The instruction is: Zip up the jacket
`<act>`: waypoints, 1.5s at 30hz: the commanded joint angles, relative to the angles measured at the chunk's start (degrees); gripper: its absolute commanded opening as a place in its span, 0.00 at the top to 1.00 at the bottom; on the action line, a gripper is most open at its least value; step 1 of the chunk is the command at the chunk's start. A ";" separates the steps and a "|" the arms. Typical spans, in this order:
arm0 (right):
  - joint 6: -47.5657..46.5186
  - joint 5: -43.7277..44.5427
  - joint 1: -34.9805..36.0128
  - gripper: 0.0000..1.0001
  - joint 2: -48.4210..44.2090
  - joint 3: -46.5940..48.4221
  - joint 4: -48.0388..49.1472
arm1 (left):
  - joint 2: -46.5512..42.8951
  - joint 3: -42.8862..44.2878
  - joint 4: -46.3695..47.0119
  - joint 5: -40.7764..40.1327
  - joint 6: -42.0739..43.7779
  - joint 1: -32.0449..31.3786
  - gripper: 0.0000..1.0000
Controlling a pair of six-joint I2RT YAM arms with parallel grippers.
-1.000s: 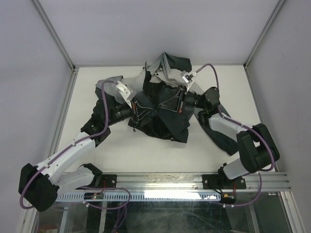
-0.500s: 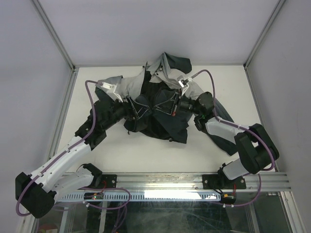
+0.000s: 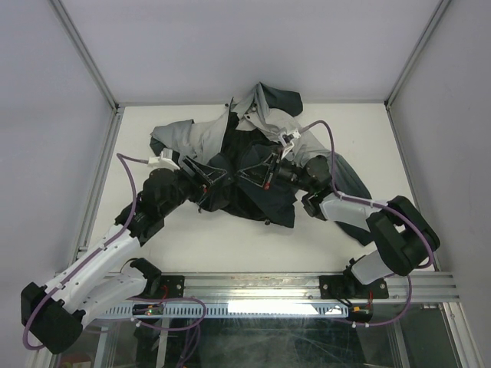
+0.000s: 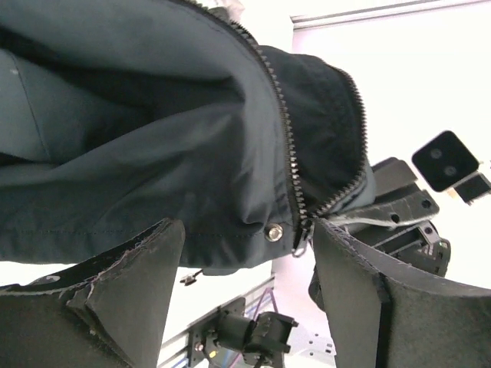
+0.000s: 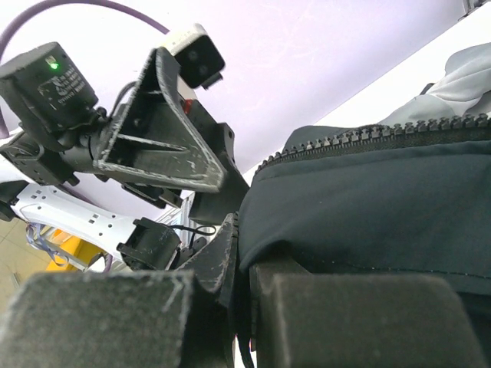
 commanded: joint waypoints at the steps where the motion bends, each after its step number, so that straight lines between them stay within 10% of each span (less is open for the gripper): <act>1: -1.11 2.84 1.04 1.00 -1.48 -0.06 5.92 | 0.71 -2.32 5.43 1.87 -9.89 -0.05 0.30; 21: -1.47 3.70 2.74 1.00 -0.75 0.21 5.89 | 4.33 -12.91 28.68 5.75 -22.04 -0.03 0.37; 35: -3.03 6.19 2.88 1.00 -1.23 -0.84 4.41 | 2.42 -16.29 37.29 4.19 -21.88 0.00 0.94; 45: -4.55 7.50 2.76 1.00 -1.55 0.81 1.14 | -2.80 -6.08 16.02 0.21 2.72 -0.05 0.54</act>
